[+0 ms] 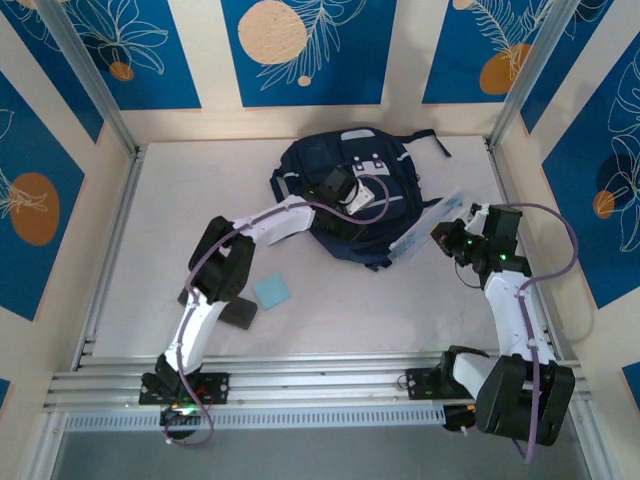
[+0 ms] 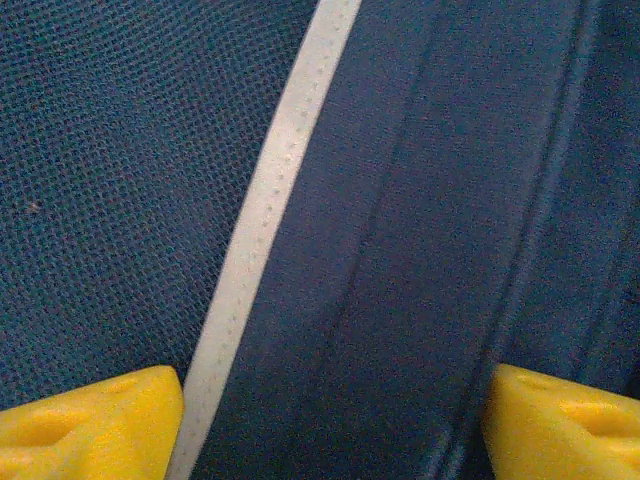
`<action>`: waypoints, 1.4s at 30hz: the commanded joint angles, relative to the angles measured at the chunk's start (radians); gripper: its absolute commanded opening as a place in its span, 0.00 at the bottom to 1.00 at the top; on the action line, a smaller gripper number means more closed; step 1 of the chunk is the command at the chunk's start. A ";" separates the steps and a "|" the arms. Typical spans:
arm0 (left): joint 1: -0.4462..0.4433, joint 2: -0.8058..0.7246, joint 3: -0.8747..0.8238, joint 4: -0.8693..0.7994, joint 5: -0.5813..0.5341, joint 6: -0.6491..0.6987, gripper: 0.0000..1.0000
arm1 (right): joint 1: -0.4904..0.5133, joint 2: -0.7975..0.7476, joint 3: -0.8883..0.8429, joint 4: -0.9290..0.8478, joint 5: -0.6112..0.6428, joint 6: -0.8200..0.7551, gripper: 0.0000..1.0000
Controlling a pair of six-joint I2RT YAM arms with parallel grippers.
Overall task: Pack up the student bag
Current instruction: Open the student bag at the center of the table, then place the loose stationery in the student bag.
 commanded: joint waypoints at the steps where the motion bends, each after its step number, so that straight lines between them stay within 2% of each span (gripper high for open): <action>1: -0.004 0.070 0.061 -0.124 -0.042 0.050 0.79 | -0.016 -0.027 -0.013 -0.010 -0.035 -0.009 0.00; 6: -0.003 0.154 0.125 -0.221 -0.050 0.062 0.77 | -0.023 -0.026 -0.014 -0.001 -0.032 -0.010 0.00; 7: -0.004 0.164 0.131 -0.229 -0.050 0.064 0.69 | -0.023 -0.026 -0.013 -0.001 -0.029 -0.008 0.00; 11: -0.001 0.161 0.135 -0.220 -0.052 0.042 0.00 | -0.026 -0.031 -0.012 -0.001 -0.026 -0.008 0.00; 14: 0.003 0.112 0.143 -0.214 -0.013 -0.007 0.00 | -0.040 -0.044 -0.007 -0.007 -0.014 -0.006 0.00; 21: 0.054 -0.068 0.193 -0.227 0.271 -0.213 0.00 | -0.114 -0.105 -0.007 -0.030 0.017 -0.010 0.00; 29: 0.129 -0.182 0.200 -0.139 0.455 -0.371 0.00 | -0.122 -0.075 -0.013 0.049 -0.086 0.051 0.00; 34: 0.152 -0.191 0.226 -0.102 0.517 -0.409 0.00 | -0.032 0.011 -0.031 0.247 -0.118 0.183 0.00; 39: 0.156 -0.181 0.254 -0.069 0.558 -0.439 0.00 | 0.183 0.189 -0.013 0.502 0.010 0.346 0.00; 42: 0.159 -0.171 0.293 -0.076 0.550 -0.435 0.00 | 0.273 0.334 0.032 0.622 0.069 0.425 0.00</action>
